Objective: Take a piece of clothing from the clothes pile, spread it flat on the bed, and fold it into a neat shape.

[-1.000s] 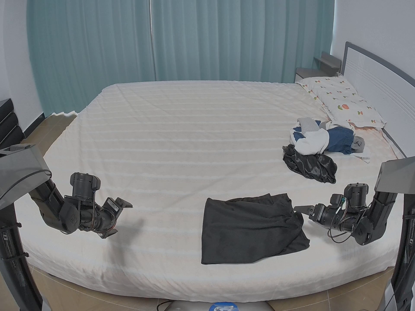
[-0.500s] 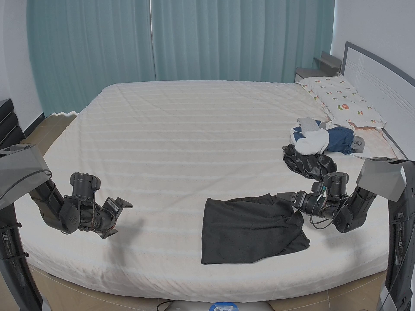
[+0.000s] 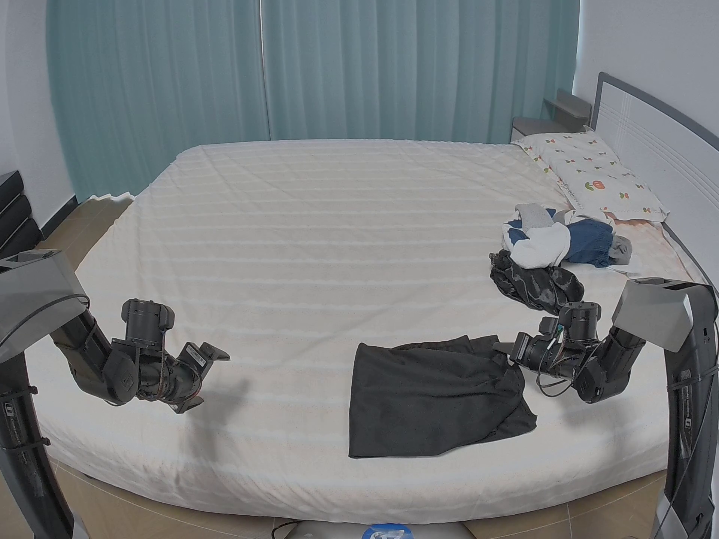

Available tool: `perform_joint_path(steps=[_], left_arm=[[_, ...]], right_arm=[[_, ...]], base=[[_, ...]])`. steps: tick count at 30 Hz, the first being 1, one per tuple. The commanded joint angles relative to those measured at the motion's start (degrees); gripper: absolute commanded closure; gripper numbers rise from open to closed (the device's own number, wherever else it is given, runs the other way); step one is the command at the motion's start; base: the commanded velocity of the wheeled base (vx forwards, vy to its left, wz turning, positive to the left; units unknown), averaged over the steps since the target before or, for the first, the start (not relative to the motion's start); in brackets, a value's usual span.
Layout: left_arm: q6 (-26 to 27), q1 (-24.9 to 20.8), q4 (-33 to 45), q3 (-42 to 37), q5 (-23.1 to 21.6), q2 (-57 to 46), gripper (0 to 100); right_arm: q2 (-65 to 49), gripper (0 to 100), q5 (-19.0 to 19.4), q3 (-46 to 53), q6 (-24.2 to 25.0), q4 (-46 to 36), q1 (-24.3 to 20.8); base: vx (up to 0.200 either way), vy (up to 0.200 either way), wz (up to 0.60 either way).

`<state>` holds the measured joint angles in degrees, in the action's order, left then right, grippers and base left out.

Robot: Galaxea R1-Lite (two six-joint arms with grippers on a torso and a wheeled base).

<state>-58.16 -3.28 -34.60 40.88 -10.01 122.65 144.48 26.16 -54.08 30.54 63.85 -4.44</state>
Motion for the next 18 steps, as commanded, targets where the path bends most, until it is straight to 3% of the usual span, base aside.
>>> perform_joint_path(steps=[1,7,12,18], left_arm=[[-0.02,-0.06,-0.03,-0.09,0.08,0.05,0],[0.07,-0.06,-0.03,-0.09,0.08,0.05,0],[0.07,-0.15,-1.7,-0.71,-0.01,0.13,0],[0.07,-0.15,-2.23,-0.88,-0.01,0.4,0]], right_arm=[[0.01,100,-0.06,-0.5,0.4,0.75,1.01],[0.01,100,0.12,-0.59,1.72,2.77,2.15],[0.36,100,0.38,-1.91,7.78,4.17,3.03],[1.24,100,0.12,-3.4,8.05,4.17,3.12]], base=[[0.0,0.0,0.0],[0.0,0.0,0.0],[0.0,0.0,0.0],[0.0,0.0,0.0]])
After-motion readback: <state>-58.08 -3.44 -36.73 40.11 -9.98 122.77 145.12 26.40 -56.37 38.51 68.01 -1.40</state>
